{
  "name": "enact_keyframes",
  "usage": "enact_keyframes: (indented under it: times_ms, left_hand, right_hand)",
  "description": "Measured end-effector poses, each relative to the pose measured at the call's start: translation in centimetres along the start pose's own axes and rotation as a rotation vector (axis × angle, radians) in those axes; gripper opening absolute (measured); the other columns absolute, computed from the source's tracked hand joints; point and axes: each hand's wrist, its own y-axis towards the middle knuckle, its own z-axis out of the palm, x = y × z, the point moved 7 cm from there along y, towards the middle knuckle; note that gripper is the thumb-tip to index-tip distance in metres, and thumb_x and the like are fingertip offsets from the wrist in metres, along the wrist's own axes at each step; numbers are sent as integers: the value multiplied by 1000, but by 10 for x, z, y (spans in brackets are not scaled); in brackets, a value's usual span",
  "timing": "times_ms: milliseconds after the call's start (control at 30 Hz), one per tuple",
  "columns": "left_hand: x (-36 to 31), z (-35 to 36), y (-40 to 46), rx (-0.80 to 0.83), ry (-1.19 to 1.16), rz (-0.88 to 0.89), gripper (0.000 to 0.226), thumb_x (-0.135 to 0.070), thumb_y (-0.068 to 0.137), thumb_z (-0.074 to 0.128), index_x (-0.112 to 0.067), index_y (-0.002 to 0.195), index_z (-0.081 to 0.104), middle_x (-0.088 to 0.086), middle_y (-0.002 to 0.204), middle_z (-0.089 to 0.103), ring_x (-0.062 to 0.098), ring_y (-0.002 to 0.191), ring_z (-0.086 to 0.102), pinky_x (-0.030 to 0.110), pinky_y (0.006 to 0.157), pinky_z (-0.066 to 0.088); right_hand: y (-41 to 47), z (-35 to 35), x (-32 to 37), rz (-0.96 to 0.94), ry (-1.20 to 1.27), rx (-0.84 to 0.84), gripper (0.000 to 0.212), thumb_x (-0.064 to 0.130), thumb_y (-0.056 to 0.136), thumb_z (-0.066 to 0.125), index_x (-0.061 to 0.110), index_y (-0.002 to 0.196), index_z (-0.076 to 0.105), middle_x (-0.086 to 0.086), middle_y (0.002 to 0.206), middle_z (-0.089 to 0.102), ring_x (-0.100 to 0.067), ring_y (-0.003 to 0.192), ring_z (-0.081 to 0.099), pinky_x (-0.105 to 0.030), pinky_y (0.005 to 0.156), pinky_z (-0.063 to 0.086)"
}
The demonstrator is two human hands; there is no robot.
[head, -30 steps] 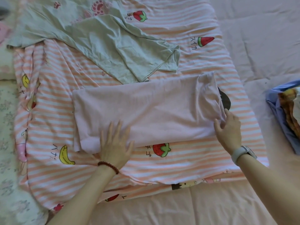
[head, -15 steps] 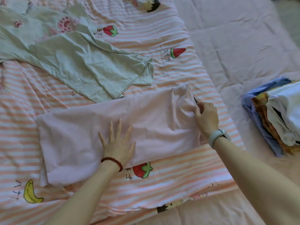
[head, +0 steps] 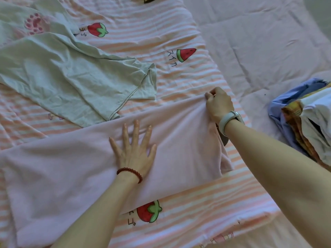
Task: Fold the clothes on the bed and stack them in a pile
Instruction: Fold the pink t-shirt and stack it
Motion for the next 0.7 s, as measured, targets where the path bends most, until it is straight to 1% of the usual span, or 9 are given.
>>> enact_keyframes:
  times_ms: [100,167,200,267,333,400,500,567,700]
  left_hand:
    - [1,3,2,21,15,-1,61,-58,90,14,-43,143,-11,-5,153,-25,26,137,-30,65,103,-12]
    - [2,3,1,32,19,-5,61,-58,90,14,-42,144,-11,-5,153,-24,26,137,-29,66,103,-12]
    - [1,2,1,32,16,-9,61,-57,91,15,-42,144,-10,-4,154,-24,27,137,-29,66,103,-11]
    - [-1,-2,-2,17,-18,-22,61,-55,92,20,-40,146,-6,-2,154,-22,27,138,-28,66,104,-11]
    - [-9,-7,-7,-27,-71,-14,63,-52,93,27,-38,147,-2,0,155,-20,27,139,-26,64,104,-13]
    - [-24,-12,-16,-81,-99,58,62,-50,93,30,-39,145,-2,0,156,-16,26,139,-26,62,104,-17]
    - [-43,-7,-27,-52,-99,116,61,-50,94,29,-41,143,-5,0,156,-13,25,138,-28,62,104,-16]
    - [-44,3,-26,39,-74,70,61,-53,93,24,-42,145,-8,-2,155,-20,24,139,-27,61,105,-14]
    - [-44,3,-22,112,-77,56,60,-53,93,21,-41,145,-7,-4,154,-21,24,140,-25,61,106,-12]
  right_hand:
    - [-8,-1,-3,-12,170,-47,24,24,96,43,9,105,59,-10,103,64,-30,100,56,-28,77,38]
    - [-25,-10,-11,-17,358,-114,23,25,97,43,9,99,59,-3,86,63,-26,92,59,-34,81,45]
    - [-37,-15,-18,-28,395,-145,22,25,97,43,9,94,58,0,79,60,-25,87,60,-38,80,46]
    - [-69,-22,-38,-57,337,-167,21,29,96,46,13,85,56,4,74,57,-23,78,58,-38,72,45]
    - [-103,-22,-57,-78,218,-156,24,37,92,50,17,80,53,6,72,56,-20,72,54,-32,63,38]
    - [-131,-17,-69,-135,49,-134,26,41,90,51,18,79,52,4,72,54,-19,70,51,-30,60,34]
    - [-145,-9,-78,-208,-156,-81,26,32,93,50,9,82,54,-6,77,55,-28,75,52,-35,60,35]
    - [-144,-11,-85,-176,-170,-46,24,28,95,48,6,85,52,-10,82,56,-32,81,52,-36,62,32]
    - [-143,-16,-96,-58,17,-29,21,28,90,56,12,80,45,-3,85,47,-25,88,46,-32,67,32]
